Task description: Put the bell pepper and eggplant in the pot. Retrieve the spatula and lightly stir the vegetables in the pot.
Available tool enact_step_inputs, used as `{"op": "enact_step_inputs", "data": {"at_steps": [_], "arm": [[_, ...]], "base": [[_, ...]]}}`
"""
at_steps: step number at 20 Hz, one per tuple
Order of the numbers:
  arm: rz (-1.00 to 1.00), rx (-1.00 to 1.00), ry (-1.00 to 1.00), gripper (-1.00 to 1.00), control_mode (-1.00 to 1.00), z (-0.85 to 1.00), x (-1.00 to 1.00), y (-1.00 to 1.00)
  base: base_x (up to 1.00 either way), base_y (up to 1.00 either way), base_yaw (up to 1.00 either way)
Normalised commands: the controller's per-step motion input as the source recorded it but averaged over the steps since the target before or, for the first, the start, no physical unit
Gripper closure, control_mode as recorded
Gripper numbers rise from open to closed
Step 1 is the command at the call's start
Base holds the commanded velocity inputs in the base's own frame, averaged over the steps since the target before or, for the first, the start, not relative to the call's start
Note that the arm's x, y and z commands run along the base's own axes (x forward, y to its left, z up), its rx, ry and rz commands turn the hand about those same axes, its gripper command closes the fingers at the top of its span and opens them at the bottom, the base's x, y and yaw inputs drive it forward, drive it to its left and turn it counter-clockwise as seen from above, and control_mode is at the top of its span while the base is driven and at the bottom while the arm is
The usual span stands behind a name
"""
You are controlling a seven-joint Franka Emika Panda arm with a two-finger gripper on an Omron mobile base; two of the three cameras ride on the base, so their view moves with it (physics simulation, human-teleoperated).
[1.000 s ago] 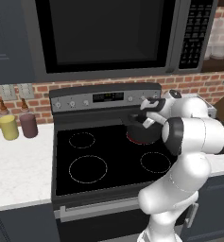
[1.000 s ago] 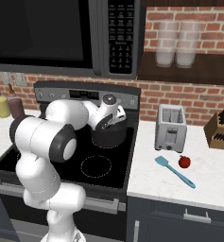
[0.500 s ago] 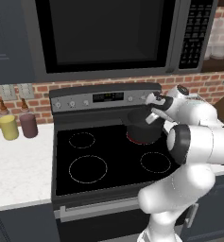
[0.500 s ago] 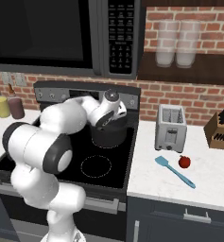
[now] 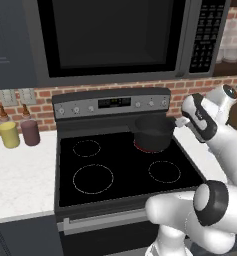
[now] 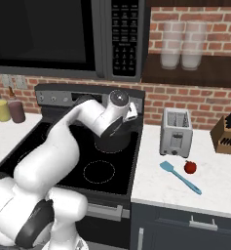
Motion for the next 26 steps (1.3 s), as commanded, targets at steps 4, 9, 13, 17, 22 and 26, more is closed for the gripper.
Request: {"op": "enact_step_inputs", "data": {"at_steps": [4, 9, 13, 17, 22, 26], "arm": [[-0.23, 0.02, 0.16, -1.00, -1.00, 0.23, -0.64, -0.97], [-0.27, 0.00, 0.25, -1.00, -1.00, 0.00, -0.24, -1.00], [-0.25, 0.01, 0.28, -1.00, -1.00, -0.03, -0.05, -1.00], [-0.21, 0.03, 0.22, -1.00, -1.00, -0.22, 0.00, -1.00], [-0.11, 0.05, 0.18, -1.00, -1.00, -0.42, 0.00, -0.96], [0.00, 0.06, 0.09, -1.00, -1.00, -0.64, 0.04, -0.69]], "base": [[0.00, 0.00, 0.00], [0.00, 0.00, 0.00], [0.00, 0.00, 0.00], [0.00, 0.00, 0.00], [0.00, 0.00, 0.00], [0.00, 0.00, 0.00]]}}
